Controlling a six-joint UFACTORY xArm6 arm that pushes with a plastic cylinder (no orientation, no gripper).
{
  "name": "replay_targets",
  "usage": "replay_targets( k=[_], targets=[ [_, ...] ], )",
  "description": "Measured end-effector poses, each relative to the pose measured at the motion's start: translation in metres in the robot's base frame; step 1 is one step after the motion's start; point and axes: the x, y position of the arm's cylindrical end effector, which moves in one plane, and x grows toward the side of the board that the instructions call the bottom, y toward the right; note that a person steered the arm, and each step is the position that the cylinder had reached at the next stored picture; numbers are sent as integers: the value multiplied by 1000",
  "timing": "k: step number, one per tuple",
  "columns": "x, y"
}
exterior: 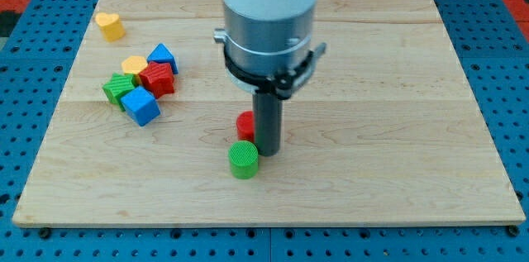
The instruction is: Slide red circle to top right of the triangle
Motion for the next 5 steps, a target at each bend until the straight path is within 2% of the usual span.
replay_targets(
  k=[1, 3, 5],
  targets=[
    [-31, -4],
    [-16, -35],
    [-30, -29]
  ],
)
